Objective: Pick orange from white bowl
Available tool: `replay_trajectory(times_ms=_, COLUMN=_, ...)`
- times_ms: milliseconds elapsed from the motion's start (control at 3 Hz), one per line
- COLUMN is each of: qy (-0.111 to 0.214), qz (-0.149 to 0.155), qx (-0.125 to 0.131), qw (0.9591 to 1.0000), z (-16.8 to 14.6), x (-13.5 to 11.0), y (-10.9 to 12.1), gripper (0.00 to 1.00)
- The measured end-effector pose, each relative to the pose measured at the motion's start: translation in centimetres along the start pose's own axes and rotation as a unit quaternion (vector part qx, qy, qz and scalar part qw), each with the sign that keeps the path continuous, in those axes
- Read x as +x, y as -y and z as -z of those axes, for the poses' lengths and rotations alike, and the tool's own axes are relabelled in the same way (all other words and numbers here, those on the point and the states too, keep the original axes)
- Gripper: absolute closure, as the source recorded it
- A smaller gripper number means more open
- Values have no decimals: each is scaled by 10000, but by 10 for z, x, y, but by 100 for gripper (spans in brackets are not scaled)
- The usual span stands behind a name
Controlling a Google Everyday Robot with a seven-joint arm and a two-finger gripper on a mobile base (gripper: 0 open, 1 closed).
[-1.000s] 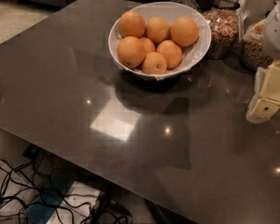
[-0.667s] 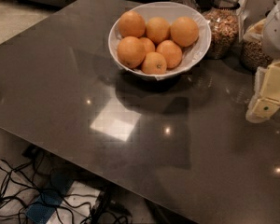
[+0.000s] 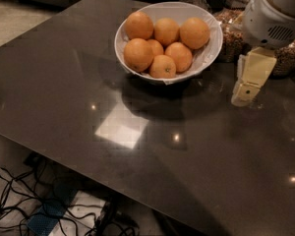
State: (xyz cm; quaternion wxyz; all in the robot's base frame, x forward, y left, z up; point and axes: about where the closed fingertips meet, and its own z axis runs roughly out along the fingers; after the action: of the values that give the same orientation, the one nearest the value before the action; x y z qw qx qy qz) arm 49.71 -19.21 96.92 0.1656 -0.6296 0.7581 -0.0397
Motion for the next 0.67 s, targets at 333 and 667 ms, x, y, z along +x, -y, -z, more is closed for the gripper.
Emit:
replay_trajectory(times_ms=333, qy=134, qz=218, qx=196, qw=9995, z=-10, x=-15, y=26, gripper=0)
replay_trajectory(times_ms=667, qy=342, qz=392, qx=444, qw=9977, z=-9, x=-26, y=47, gripper=0)
